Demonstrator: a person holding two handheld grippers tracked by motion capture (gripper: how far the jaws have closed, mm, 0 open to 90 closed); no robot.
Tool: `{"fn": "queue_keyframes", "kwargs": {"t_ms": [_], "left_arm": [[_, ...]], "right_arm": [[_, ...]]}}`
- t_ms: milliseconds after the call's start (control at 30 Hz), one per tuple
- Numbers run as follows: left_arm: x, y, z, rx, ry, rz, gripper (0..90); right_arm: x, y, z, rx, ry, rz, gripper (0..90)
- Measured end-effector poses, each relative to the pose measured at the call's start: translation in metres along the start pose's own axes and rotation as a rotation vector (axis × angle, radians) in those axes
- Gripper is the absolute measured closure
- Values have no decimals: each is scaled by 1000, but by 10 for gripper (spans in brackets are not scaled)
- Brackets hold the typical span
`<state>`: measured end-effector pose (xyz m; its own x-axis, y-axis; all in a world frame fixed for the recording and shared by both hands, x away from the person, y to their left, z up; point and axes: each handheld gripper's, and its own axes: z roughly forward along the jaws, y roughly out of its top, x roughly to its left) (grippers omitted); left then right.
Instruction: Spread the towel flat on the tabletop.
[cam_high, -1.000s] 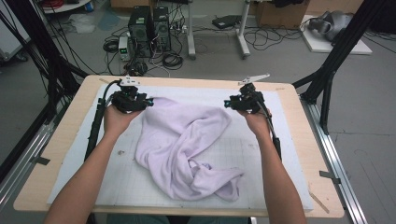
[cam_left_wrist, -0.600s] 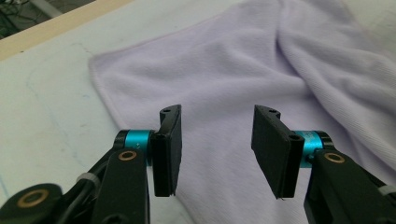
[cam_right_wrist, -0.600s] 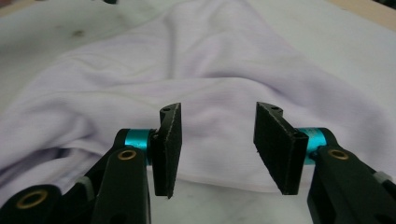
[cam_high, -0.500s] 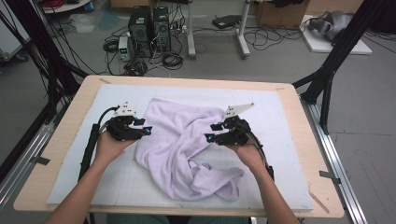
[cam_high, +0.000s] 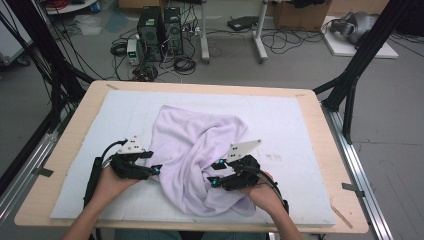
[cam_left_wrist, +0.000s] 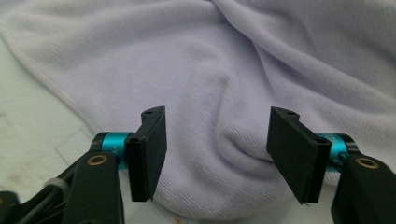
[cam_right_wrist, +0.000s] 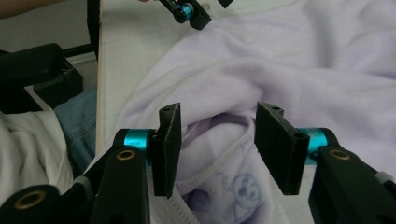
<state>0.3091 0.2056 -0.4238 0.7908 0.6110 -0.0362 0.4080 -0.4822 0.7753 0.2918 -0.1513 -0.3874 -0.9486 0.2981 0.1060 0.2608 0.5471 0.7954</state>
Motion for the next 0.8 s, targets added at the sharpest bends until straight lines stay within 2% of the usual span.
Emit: {"fn": "queue_keyframes", "kwargs": {"t_ms": [67, 100, 200, 300, 367, 467, 600, 700, 800], "left_arm": [[-1, -4, 5, 38, -36, 3, 482], [-1, -4, 8, 56, -49, 17, 523], [-7, -4, 14, 75, -61, 50, 648], [-7, -3, 17, 76, -60, 58, 779], [-5, -2, 16, 71, -63, 54, 818], [-5, -1, 10, 46, -54, 52, 833], [4, 5, 0, -19, -46, 5, 838], [12, 11, -8, -70, -25, -22, 840], [17, 18, -10, -90, -3, -38, 840]], "right_arm": [[-1, -7, 5, 19, 6, 24, 553], [-2, -11, 9, 36, -1, 35, 581], [-3, -18, 18, 101, -21, 34, 674], [-7, -23, 22, 106, 1, 52, 798], [-9, -22, 20, 96, 10, 50, 836], [-9, -19, 13, 70, 0, 49, 844], [-14, -14, -6, 40, -51, 48, 844], [-21, -12, -25, 33, -117, 57, 844], [-33, -16, -37, 53, -178, 72, 845]]}}
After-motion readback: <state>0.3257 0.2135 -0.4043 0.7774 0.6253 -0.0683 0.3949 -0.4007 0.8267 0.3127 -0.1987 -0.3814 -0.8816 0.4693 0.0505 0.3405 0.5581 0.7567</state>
